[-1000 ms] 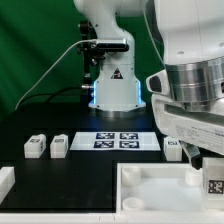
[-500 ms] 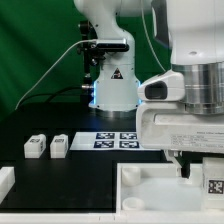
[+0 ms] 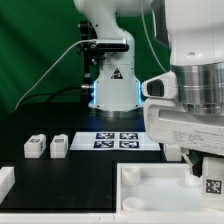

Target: Assemble one leg

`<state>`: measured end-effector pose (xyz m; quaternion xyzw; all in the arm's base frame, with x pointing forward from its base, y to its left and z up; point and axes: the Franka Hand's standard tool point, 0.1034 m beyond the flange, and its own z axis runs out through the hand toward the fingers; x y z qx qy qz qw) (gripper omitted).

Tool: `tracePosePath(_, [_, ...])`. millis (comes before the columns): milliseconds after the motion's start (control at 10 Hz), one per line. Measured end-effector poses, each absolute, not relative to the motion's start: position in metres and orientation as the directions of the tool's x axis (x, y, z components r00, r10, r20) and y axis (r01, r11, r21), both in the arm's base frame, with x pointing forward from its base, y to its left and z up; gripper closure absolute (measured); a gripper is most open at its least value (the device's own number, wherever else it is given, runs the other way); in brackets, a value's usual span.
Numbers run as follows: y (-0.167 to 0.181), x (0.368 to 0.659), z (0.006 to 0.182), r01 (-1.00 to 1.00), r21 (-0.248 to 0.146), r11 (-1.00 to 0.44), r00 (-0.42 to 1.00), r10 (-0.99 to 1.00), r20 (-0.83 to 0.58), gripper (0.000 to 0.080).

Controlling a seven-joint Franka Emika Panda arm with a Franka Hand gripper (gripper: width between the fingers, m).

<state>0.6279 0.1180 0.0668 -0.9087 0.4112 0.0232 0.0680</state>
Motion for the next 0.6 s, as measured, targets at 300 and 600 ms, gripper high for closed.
tracePosePath(300, [0.121, 0.632, 0.070, -0.989, -0.063, -0.133, 0.141, -0.976, -0.166, 0.0415])
tracePosePath(600, [0.131, 0.633, 0.063, -0.861, -0.114, 0.495, -0.455, -0.851, -0.261, 0.0506])
